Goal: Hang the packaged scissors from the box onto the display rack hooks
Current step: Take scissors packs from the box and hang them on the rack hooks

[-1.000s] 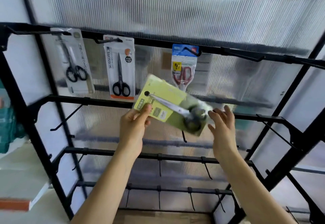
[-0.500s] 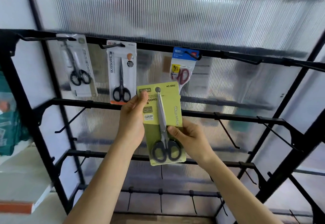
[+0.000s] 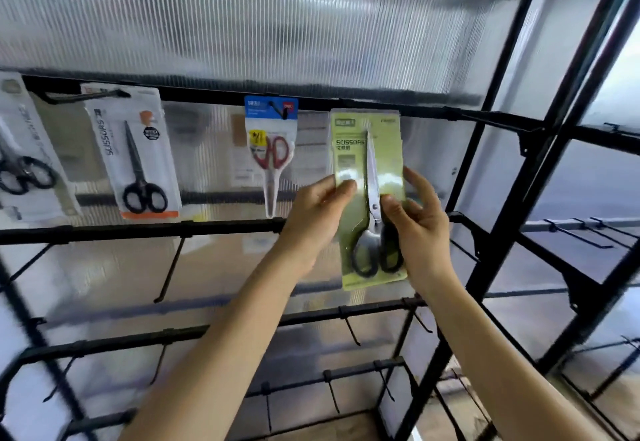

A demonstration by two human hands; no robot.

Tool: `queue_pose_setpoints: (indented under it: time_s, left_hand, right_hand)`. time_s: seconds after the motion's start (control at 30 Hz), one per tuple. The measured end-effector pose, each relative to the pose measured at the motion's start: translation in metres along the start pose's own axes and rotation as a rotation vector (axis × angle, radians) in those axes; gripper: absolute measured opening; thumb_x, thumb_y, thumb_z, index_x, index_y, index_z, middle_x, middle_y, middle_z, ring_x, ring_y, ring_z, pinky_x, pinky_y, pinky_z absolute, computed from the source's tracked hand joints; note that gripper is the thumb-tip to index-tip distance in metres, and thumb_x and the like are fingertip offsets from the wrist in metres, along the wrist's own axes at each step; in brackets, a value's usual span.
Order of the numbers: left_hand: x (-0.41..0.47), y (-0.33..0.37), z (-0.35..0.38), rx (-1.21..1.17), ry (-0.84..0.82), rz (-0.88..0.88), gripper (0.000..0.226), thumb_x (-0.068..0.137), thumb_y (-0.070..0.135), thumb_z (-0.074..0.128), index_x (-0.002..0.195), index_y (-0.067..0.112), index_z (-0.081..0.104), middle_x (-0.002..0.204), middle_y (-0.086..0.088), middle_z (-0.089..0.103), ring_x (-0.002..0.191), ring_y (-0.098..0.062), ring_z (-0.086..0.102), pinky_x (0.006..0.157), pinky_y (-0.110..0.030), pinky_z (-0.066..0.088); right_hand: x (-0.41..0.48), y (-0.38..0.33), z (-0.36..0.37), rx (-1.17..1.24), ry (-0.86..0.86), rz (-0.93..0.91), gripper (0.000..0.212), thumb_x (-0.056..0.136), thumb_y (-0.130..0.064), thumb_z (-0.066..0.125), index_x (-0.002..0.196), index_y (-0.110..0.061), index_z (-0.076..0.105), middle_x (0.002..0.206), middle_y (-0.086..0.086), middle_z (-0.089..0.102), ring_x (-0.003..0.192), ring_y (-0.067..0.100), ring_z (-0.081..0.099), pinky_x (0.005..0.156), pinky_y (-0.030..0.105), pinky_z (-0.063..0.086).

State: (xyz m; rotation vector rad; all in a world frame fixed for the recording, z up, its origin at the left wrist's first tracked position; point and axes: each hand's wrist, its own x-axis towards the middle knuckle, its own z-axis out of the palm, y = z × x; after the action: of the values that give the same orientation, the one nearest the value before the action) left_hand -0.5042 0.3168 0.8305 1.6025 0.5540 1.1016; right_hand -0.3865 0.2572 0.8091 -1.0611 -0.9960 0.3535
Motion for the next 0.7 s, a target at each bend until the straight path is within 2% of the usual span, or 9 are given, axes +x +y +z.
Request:
queue_pose_setpoints:
  time_s: [0.07,0.13,0.23,0.33,0.4,0.47,0.53,0.6,0.7]
  left_hand:
    - [0.007,0.000,0.010,0.002,-0.016,0.005,0.033,0.094,0.025,0.050,0.086,-0.007,0.056,0.077,-0.009,0.044,0.074,-0.017,0.038,0.067,-0.029,0.027]
    - [0.013,-0.001,0.015,0.026,-0.028,-0.010,0.036,0.093,0.028,0.050,0.091,-0.008,0.057,0.080,-0.008,0.049,0.076,-0.015,0.044,0.067,-0.027,0.031]
    - [0.016,-0.004,0.018,0.033,-0.026,-0.043,0.016,0.093,0.030,0.051,0.099,0.023,0.063,0.098,0.006,0.064,0.092,-0.006,0.057,0.076,-0.017,0.040]
    - [0.015,-0.009,0.013,0.043,-0.011,-0.025,0.030,0.092,0.033,0.050,0.120,0.025,0.057,0.113,0.007,0.063,0.091,0.004,0.060,0.075,-0.012,0.045]
    - [0.012,-0.011,0.008,0.028,0.004,-0.021,0.023,0.093,0.031,0.048,0.113,0.029,0.059,0.110,0.007,0.064,0.085,0.006,0.061,0.073,-0.011,0.048]
    - [0.010,-0.012,0.005,0.018,0.018,-0.030,0.017,0.094,0.030,0.046,0.102,0.035,0.060,0.111,0.005,0.065,0.090,-0.004,0.063,0.078,-0.022,0.048]
    - [0.010,-0.013,0.004,0.018,0.024,-0.023,0.017,0.095,0.027,0.045,0.095,0.036,0.061,0.110,0.002,0.065,0.089,-0.008,0.063,0.075,-0.025,0.047]
    - [0.012,-0.013,0.004,0.018,0.028,-0.015,0.019,0.096,0.026,0.045,0.095,0.035,0.061,0.107,0.004,0.066,0.086,-0.007,0.063,0.073,-0.024,0.047]
    - [0.013,-0.014,0.005,0.030,0.018,-0.012,0.019,0.096,0.025,0.045,0.096,0.034,0.061,0.105,0.010,0.065,0.088,-0.004,0.063,0.072,-0.023,0.045]
  right_hand:
    - [0.007,-0.003,-0.010,-0.018,0.014,-0.011,0.039,0.086,-0.005,0.059,0.118,-0.026,0.052,0.055,-0.011,0.060,0.050,0.000,0.050,0.054,0.015,0.042]
    - [0.012,-0.007,-0.017,-0.041,0.040,-0.026,0.039,0.086,-0.005,0.061,0.115,-0.030,0.054,0.063,-0.012,0.065,0.058,0.001,0.057,0.059,0.015,0.046]
    - [0.021,-0.009,-0.024,-0.120,0.072,-0.055,0.039,0.086,-0.010,0.063,0.108,-0.040,0.054,0.077,-0.007,0.066,0.075,0.012,0.061,0.074,0.023,0.050]
    - [0.026,-0.010,-0.028,-0.157,0.078,-0.075,0.040,0.085,-0.013,0.064,0.104,-0.047,0.052,0.081,-0.007,0.065,0.078,0.014,0.061,0.078,0.027,0.051]
    - [0.027,-0.007,-0.030,-0.146,0.091,-0.062,0.041,0.084,-0.014,0.064,0.103,-0.048,0.053,0.079,-0.006,0.063,0.078,0.014,0.060,0.079,0.029,0.050]
    - [0.026,-0.003,-0.032,-0.133,0.096,-0.044,0.040,0.084,-0.014,0.065,0.104,-0.047,0.054,0.079,-0.004,0.062,0.080,0.016,0.060,0.082,0.035,0.050]
    - [0.026,-0.002,-0.033,-0.103,0.092,-0.010,0.040,0.084,-0.013,0.065,0.109,-0.043,0.055,0.081,-0.004,0.064,0.079,0.014,0.062,0.081,0.032,0.052]
    - [0.026,-0.001,-0.033,-0.103,0.097,0.007,0.041,0.084,-0.012,0.064,0.115,-0.037,0.055,0.082,-0.005,0.065,0.077,0.011,0.063,0.078,0.026,0.053]
    - [0.029,0.002,-0.032,-0.145,0.103,0.021,0.040,0.084,-0.015,0.066,0.116,-0.036,0.054,0.083,-0.002,0.064,0.080,0.016,0.062,0.079,0.028,0.052]
